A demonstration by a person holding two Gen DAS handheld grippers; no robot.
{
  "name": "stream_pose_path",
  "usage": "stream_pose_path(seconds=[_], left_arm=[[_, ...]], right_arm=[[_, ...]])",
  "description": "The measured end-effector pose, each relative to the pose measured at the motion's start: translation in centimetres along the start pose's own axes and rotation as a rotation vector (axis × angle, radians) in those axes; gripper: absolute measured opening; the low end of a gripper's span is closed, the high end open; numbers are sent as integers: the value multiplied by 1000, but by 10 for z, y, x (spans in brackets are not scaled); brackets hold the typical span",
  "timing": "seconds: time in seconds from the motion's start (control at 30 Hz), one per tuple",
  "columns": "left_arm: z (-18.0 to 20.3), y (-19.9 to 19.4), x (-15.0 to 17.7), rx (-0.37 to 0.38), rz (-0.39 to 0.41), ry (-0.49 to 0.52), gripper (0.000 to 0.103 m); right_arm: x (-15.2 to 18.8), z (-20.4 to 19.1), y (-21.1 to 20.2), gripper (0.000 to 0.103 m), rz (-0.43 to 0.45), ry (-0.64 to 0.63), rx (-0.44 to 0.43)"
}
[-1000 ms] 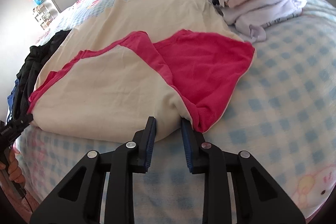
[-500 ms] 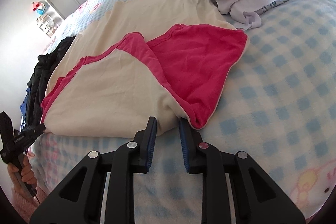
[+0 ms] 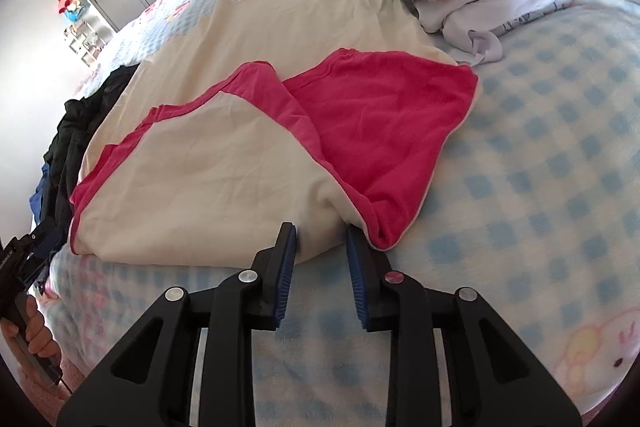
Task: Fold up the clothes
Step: 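Move both open grippers to the folded pink-trimmed edge of the shirt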
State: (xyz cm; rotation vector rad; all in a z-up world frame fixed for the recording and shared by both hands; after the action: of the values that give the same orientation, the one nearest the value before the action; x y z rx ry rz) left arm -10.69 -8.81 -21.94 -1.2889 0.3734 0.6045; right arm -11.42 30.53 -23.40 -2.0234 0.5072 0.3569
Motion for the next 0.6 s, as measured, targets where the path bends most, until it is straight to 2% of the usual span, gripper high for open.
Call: stream_pose_path(seconds=[0.1, 0.2, 0.27, 0.4, 0.43, 0.47, 0.53, 0.6], left_arm=[[10, 31, 13, -102, -64, 133, 44], [-1, 48, 29, -146, -134, 154, 41], [-6, 44, 34, -160, -141, 167, 36], [-27, 25, 40, -234, -154, 173, 36], [-29, 20, 41, -186, -163, 118, 35], [-33, 13, 42, -118, -174, 37, 35], [-26, 4, 45, 23, -195, -57, 36], [-10, 5, 49, 117, -211, -78, 41]], right_arm=[[0, 3, 2, 26, 0, 8, -10], [-1, 7, 1, 23, -1, 7, -23], [0, 10, 1, 23, -9, -2, -28], [1, 14, -2, 22, -14, -3, -35], [1, 14, -3, 22, -12, 4, -39], [1, 13, -4, 25, -6, 12, -51], [4, 6, -3, 34, -5, 23, -89], [8, 0, 5, 37, -27, 26, -111]])
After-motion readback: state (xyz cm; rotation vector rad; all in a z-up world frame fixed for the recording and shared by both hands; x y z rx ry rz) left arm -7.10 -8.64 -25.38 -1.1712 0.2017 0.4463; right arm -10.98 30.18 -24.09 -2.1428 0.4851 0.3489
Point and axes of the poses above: each gripper's, at about its wrist camera, not at the fingertips, and y roughly the way its jaws point, z to its right, x to its underside, the point moved 8 cm from there along y, roughly the way its jaws point, and after that the axes turned 13 degrees about -x, right-handed, at the moved point
